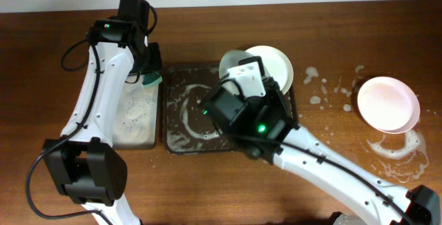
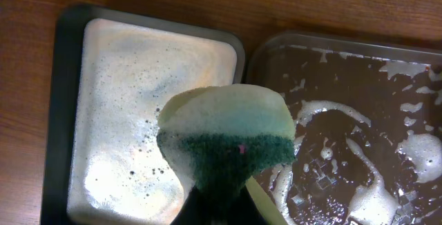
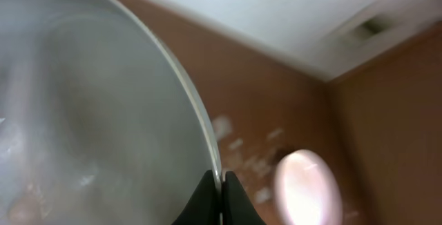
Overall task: Clean dirty plates on tray and stack at the side
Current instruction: 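Lift the pale green plate with the right gripper and carry it right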
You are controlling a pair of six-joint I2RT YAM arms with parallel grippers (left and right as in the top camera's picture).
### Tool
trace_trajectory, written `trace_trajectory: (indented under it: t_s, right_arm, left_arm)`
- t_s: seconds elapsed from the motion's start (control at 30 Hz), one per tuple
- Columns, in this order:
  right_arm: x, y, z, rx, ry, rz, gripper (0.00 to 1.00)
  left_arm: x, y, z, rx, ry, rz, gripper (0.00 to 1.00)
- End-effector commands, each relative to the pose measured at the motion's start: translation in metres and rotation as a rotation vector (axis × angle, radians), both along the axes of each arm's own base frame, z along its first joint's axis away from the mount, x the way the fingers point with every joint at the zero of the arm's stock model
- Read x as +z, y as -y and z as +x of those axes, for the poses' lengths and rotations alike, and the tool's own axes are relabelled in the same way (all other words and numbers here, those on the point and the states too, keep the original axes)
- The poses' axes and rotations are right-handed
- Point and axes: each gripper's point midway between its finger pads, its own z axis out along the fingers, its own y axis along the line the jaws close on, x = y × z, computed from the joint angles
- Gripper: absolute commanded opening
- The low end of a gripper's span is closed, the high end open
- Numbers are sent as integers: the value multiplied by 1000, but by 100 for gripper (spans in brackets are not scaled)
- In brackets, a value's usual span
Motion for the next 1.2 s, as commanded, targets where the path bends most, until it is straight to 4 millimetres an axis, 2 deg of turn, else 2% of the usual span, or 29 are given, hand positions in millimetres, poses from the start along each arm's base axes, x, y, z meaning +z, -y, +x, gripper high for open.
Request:
trace_trajectory:
  t_s: [0.0, 0.07, 0.13, 0.2, 0.23, 0.27, 0.3, 0.33, 0.4, 0.43, 0.47, 0.5, 0.57, 0.63, 0.97, 1.0, 1.03, 1.07, 1.1, 1.17]
  right_arm:
    - [55, 11, -11, -103, 241, -135, 4]
    - [57, 8, -13, -99, 253, -142, 5]
    - [58, 7, -13, -94, 247, -158, 4]
    - [57, 1, -8, -34, 159, -283, 4]
    - [44, -10, -5, 40, 88, -259, 4]
    - [44, -9, -4, 42, 76, -292, 4]
    - [72, 10, -5, -91, 180, -383, 4]
    - [78, 14, -2, -119, 191, -391, 4]
    - [52, -9, 6, 43, 78, -329, 4]
    - [67, 2, 3, -35, 125, -391, 4]
    - [67, 2, 3, -35, 130, -383, 4]
    - [58, -8, 3, 25, 94, -366, 4]
    - [61, -9, 1, 19, 107, -374, 4]
    - [55, -16, 2, 59, 89, -343, 4]
    - [57, -14, 1, 39, 104, -348, 4]
    - [53, -16, 2, 44, 111, -292, 4]
    - [34, -25, 5, 112, 48, -190, 4]
    - [8, -34, 8, 179, -52, -63, 4]
    - [-24, -36, 9, 195, -183, 152, 4]
    - [-53, -21, 18, 178, -352, 374, 4]
  left_arm:
    - [5, 1, 1, 7, 20, -14, 1]
    - [-4, 1, -1, 7, 4, -12, 1]
    - [-3, 1, 1, 7, 15, -14, 1]
    - [-3, 2, 2, 7, 16, -15, 1]
    - [-3, 2, 2, 7, 18, -15, 1]
    - [-3, 2, 2, 7, 18, -15, 1]
    - [-3, 2, 2, 7, 18, -15, 1]
    - [-3, 2, 2, 7, 18, -15, 1]
    - [-3, 2, 2, 7, 20, -15, 1]
    - [-3, 2, 3, 7, 22, -15, 1]
    - [-3, 2, 3, 7, 22, -15, 0]
    - [-3, 2, 3, 7, 23, -15, 1]
    - [-3, 2, 3, 7, 23, -15, 1]
    - [-2, 2, 6, 7, 35, -17, 1]
    - [-2, 2, 5, 7, 34, -17, 1]
    - [-2, 2, 5, 7, 34, -17, 1]
    - [-2, 2, 5, 7, 33, -17, 1]
    - [-2, 2, 5, 7, 33, -17, 1]
    - [-2, 2, 5, 7, 32, -17, 1]
    - [-2, 2, 5, 7, 33, -17, 1]
